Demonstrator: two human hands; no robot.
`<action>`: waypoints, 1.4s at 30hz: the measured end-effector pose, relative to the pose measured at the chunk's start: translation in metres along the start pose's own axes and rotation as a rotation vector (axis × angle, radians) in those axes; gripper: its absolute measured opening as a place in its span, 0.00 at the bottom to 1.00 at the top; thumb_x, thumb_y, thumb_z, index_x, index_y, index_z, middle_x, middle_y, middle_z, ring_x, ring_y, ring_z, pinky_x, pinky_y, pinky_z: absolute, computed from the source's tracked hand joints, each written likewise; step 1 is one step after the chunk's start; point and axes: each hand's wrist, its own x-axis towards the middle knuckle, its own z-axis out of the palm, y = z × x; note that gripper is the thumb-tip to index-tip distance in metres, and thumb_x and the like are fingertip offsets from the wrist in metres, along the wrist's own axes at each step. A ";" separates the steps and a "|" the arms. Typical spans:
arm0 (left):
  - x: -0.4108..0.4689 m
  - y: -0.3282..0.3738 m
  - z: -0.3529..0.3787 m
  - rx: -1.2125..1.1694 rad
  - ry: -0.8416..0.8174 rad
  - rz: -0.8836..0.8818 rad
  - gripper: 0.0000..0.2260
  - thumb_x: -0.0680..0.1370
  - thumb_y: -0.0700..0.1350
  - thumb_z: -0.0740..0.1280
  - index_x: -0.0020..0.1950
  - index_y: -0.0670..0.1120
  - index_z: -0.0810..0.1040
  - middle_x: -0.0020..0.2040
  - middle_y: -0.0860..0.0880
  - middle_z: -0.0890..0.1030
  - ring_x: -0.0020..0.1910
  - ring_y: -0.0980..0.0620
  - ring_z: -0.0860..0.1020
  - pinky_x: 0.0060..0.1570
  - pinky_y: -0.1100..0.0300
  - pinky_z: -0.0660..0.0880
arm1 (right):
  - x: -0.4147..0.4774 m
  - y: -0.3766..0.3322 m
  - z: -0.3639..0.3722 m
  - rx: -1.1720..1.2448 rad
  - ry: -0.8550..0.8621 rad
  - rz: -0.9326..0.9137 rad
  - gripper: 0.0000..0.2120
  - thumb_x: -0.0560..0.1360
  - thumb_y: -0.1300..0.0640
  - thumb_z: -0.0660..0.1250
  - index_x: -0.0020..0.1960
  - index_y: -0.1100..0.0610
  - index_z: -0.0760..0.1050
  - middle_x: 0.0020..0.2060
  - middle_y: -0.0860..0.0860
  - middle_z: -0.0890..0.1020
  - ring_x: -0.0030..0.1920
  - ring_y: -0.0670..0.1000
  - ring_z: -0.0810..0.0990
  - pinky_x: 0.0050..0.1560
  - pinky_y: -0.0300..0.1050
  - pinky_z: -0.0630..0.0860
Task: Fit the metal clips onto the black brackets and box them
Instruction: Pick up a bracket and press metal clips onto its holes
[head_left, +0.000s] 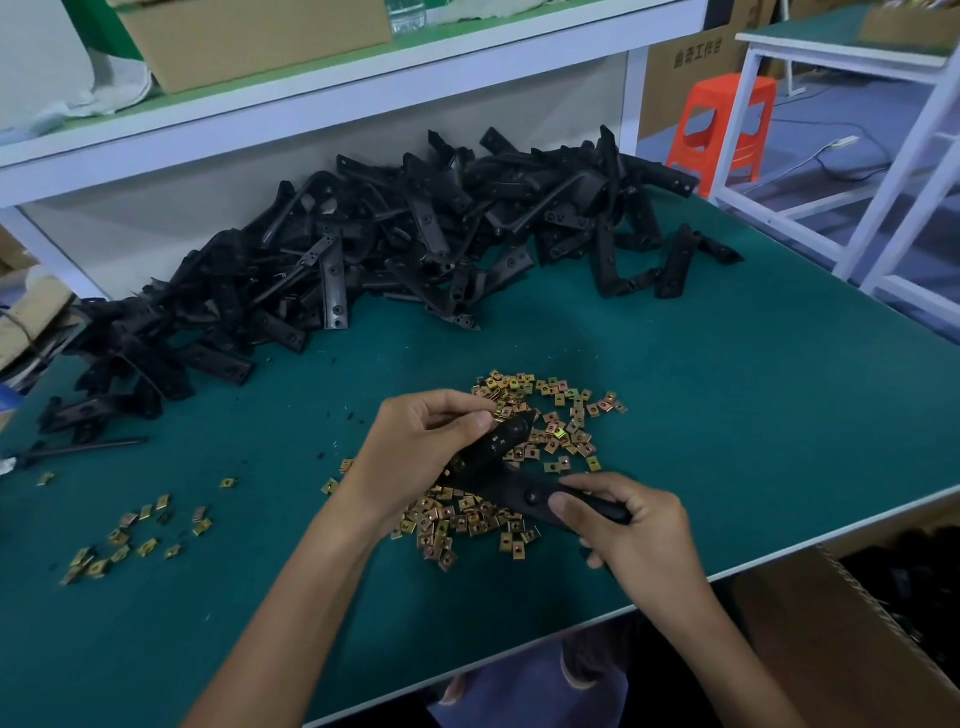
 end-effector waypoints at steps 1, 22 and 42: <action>0.000 -0.001 0.000 -0.020 -0.002 -0.007 0.05 0.78 0.42 0.72 0.48 0.50 0.87 0.45 0.51 0.87 0.45 0.56 0.84 0.43 0.69 0.76 | 0.001 -0.001 -0.001 0.011 -0.003 0.005 0.11 0.64 0.42 0.76 0.46 0.41 0.86 0.36 0.50 0.86 0.27 0.46 0.78 0.29 0.38 0.75; -0.020 -0.031 0.029 0.301 0.182 0.236 0.10 0.75 0.48 0.76 0.54 0.59 0.83 0.46 0.65 0.84 0.47 0.64 0.82 0.44 0.73 0.74 | 0.005 0.007 -0.001 -0.073 0.021 -0.003 0.07 0.72 0.52 0.78 0.45 0.40 0.86 0.36 0.49 0.86 0.28 0.46 0.79 0.27 0.39 0.76; -0.020 -0.024 0.026 0.447 0.222 0.301 0.13 0.73 0.56 0.75 0.57 0.59 0.81 0.52 0.67 0.81 0.54 0.66 0.78 0.51 0.62 0.75 | -0.013 -0.013 -0.011 0.012 0.116 0.041 0.05 0.77 0.60 0.74 0.49 0.51 0.85 0.38 0.49 0.86 0.29 0.48 0.80 0.28 0.42 0.77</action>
